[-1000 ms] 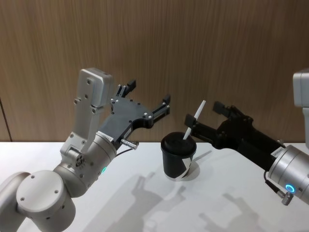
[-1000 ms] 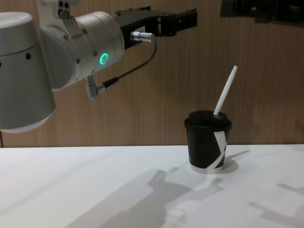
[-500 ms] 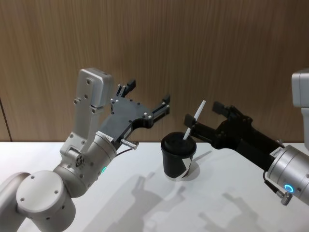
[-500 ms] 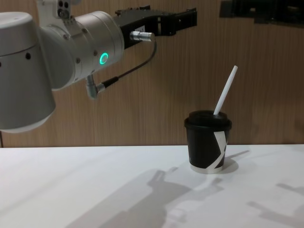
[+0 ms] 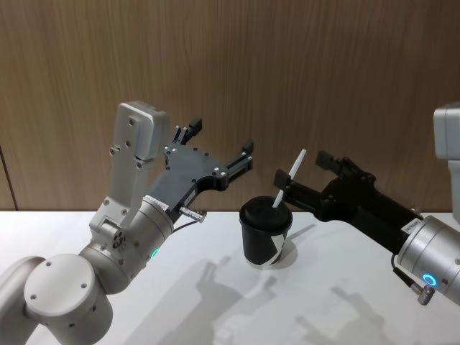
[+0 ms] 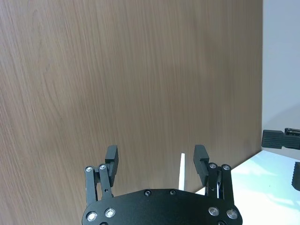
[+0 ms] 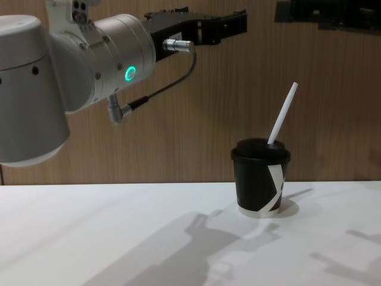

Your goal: Pick up the straw with one hand, pass it to the other hand, and insert it into the cup.

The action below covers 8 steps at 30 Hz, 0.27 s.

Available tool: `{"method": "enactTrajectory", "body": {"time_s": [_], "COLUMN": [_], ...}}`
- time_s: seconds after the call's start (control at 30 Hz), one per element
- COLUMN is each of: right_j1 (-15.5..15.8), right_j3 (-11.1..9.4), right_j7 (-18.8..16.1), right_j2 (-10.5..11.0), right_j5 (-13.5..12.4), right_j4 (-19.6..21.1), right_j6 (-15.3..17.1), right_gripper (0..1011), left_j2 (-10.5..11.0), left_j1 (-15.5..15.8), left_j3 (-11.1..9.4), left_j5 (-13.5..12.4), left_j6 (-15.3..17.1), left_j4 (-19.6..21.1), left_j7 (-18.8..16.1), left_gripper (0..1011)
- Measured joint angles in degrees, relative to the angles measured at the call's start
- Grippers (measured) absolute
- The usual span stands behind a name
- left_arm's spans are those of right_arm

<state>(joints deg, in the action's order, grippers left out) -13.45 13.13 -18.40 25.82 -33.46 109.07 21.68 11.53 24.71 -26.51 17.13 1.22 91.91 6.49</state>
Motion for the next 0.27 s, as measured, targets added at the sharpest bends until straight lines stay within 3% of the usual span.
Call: {"method": "enactTrajectory", "body": {"time_s": [0.27], "right_j1": [0.0], "right_j3": [0.0], "right_j7": [0.0], "right_j2": [0.0], "right_j5": [0.0], "right_j4": [0.0], "right_j6": [0.0], "right_gripper": [1001], "left_j2": [0.0], "left_j1": [0.0], "left_j3": [0.0], "left_j5": [0.0], "left_j6": [0.0], "left_j4": [0.0], "left_j7": [0.0], "left_gripper": [1003]}}
